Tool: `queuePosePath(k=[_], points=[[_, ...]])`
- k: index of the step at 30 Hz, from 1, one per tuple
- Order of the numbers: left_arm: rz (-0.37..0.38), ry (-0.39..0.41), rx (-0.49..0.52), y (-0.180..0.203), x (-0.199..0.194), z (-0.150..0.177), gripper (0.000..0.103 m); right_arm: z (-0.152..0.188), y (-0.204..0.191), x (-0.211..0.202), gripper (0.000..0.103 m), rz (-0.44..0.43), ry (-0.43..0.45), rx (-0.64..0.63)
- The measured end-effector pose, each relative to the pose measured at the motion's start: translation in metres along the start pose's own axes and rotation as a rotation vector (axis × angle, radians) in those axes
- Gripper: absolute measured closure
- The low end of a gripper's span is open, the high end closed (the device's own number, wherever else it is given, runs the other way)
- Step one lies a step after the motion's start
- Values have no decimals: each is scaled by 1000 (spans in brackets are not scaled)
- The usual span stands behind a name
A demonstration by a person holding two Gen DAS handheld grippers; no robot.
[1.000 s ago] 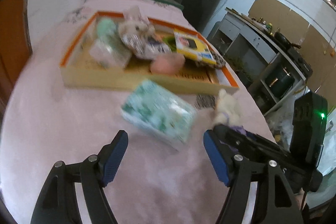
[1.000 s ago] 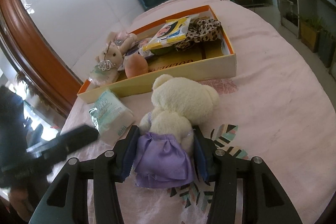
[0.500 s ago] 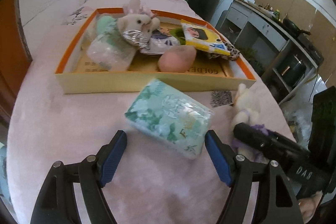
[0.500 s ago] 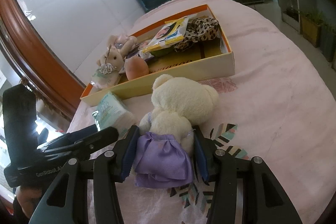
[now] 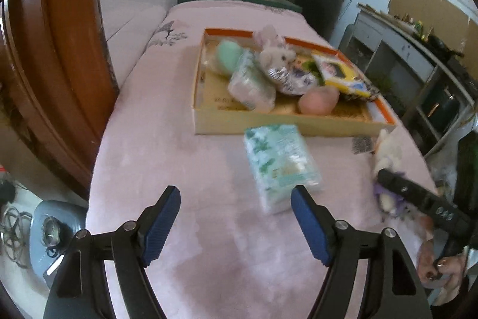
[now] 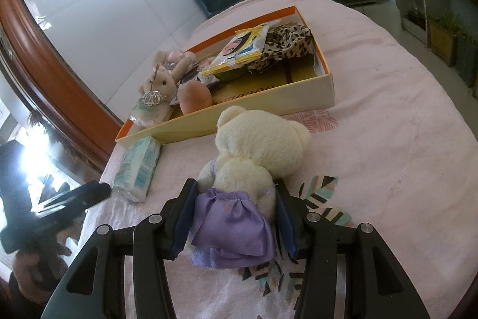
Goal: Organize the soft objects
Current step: 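Close the left tool on the green floral tissue pack while the right tool holds the teddy bear, then carry the tissue pack and teddy bear with both tools over the box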
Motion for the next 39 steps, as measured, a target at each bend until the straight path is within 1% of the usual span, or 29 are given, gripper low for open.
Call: queuePosePath(k=[2,5,6,11,15,20,21,22,23,24,25,27,32,39], points=[[23,13,-5,4,-5,-3,27,0,0,0,52,-1,1,0],[63,17,30,26,-3,-7,27,0,1,-1,52,-10,2,8],[64,16,39,32,0,-8,27,0,1,-1,52,-13,3,11],[-37,27,79,49,22,-13,27,0,3,-1,52,-29,6,24],[-83,16,56,43,36,-17,27,0,3,-2,52,-34,7,27],[-64,-9,13,39,48,-17,27,1,2,-2,52,-32,6,23],[-63,-10,15,39,49,-16,32,1,1,-2,52,-28,5,19],[-62,-12,16,39,50,-15,40,1,0,-2,52,-21,4,12],[-59,-16,13,39,50,-14,43,1,0,-2,52,-15,4,6],[-53,-17,2,38,50,-13,51,1,-1,-2,52,-8,3,-2],[-52,-15,-3,37,49,-12,52,2,-2,-2,53,-1,4,-7],[-64,-4,-7,35,46,-12,54,2,-2,-3,54,10,8,-14],[-13,26,-19,35,39,-11,56,1,-6,-8,55,17,23,-34],[32,101,8,44,7,-20,56,-12,-18,-23,55,26,57,-67]])
Point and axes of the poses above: each gripper's, at about its wrist camera, not at the fingertips, and x roughly the way its jaws point, y to its right, z to its underside, the point moved 7 cm from there along x, roughly the way its jaws point, and after that the axes turned 3 degrees about z, right-handed, at the moved point
